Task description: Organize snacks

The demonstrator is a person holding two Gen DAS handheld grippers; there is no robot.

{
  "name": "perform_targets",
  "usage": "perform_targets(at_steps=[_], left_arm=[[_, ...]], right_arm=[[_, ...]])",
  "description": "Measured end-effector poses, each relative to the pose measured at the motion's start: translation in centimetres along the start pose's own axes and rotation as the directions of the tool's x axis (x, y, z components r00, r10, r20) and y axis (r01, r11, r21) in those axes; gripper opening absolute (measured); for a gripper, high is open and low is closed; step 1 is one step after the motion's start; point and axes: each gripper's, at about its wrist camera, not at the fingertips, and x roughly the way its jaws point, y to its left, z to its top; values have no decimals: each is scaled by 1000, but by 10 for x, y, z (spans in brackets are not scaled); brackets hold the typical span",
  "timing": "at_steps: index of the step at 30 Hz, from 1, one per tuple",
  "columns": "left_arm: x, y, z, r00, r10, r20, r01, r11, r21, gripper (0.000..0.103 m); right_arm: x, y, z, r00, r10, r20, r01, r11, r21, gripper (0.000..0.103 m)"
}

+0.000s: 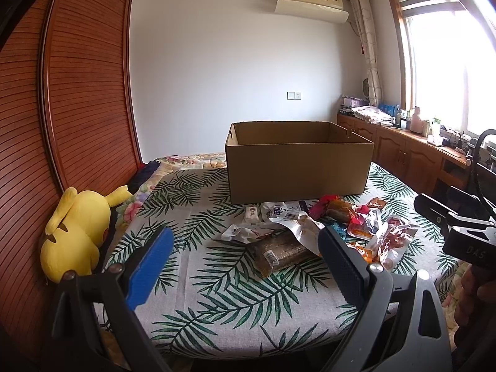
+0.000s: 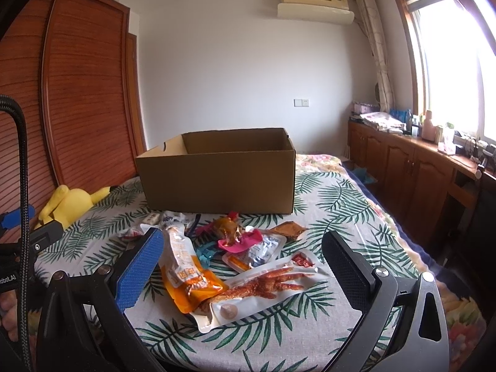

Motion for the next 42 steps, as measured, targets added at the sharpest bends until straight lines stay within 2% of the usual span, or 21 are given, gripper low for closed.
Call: perform_targets(at_steps=[42], left_arm=[[6, -2, -6, 1000, -3, -19, 3, 1000, -3, 95]], right_arm=[[0, 1, -3, 1000, -2, -2, 2, 1000, -24, 103]])
